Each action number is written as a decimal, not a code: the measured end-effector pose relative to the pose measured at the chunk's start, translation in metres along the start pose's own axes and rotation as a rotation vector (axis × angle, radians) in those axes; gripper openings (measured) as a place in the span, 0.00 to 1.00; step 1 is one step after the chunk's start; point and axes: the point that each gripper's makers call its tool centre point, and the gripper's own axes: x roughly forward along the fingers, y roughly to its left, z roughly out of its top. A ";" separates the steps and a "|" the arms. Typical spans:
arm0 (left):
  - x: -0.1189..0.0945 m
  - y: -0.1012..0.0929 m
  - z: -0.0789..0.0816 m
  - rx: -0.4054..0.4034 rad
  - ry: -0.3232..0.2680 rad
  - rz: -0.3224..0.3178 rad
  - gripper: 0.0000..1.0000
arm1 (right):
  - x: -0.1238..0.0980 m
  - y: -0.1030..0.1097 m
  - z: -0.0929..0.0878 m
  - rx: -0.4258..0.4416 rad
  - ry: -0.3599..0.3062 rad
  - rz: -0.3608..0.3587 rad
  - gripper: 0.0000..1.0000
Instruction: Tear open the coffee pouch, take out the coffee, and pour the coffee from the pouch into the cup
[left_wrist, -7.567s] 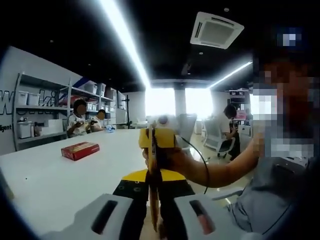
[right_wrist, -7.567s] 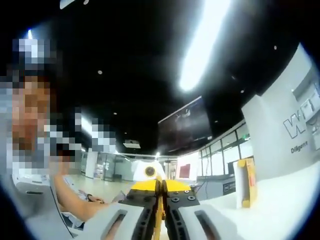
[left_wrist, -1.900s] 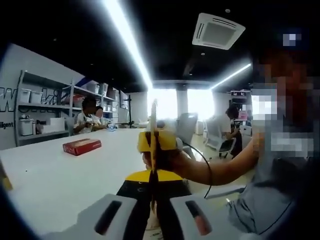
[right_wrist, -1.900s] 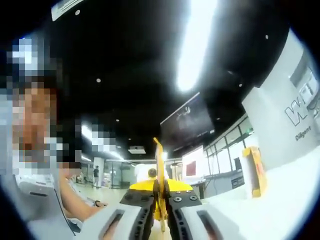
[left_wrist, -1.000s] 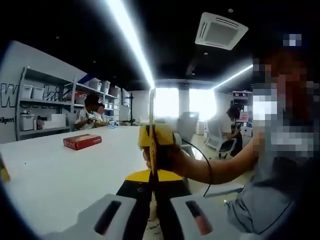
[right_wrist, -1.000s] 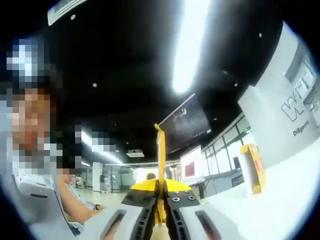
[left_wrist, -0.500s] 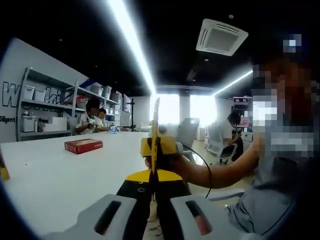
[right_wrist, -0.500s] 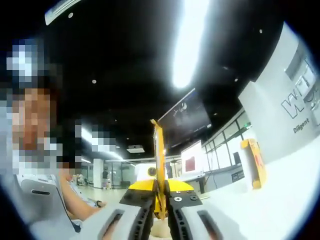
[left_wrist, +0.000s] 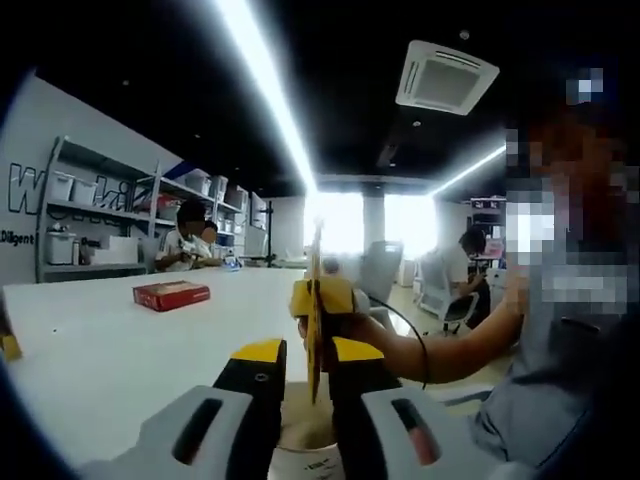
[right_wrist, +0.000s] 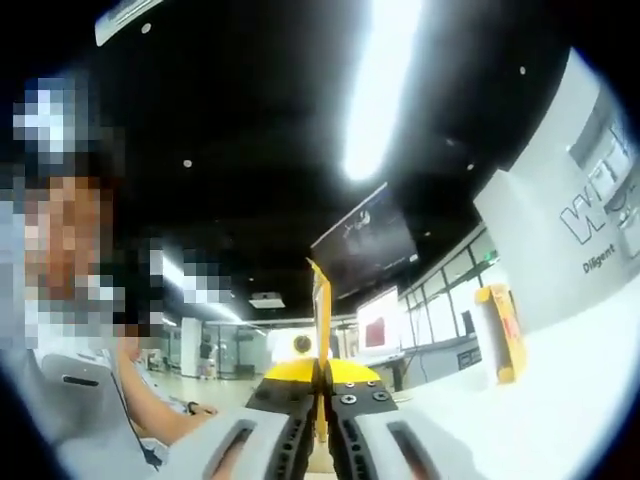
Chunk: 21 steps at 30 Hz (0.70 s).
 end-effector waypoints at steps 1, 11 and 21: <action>0.001 0.000 0.001 0.002 0.000 0.000 0.19 | 0.000 0.000 0.000 0.001 0.000 0.002 0.03; 0.002 -0.002 -0.006 0.045 0.048 -0.019 0.02 | 0.000 -0.003 -0.006 -0.013 0.025 -0.009 0.11; -0.002 -0.002 -0.006 -0.003 0.060 -0.032 0.02 | -0.002 -0.004 0.008 -0.036 -0.011 -0.009 0.36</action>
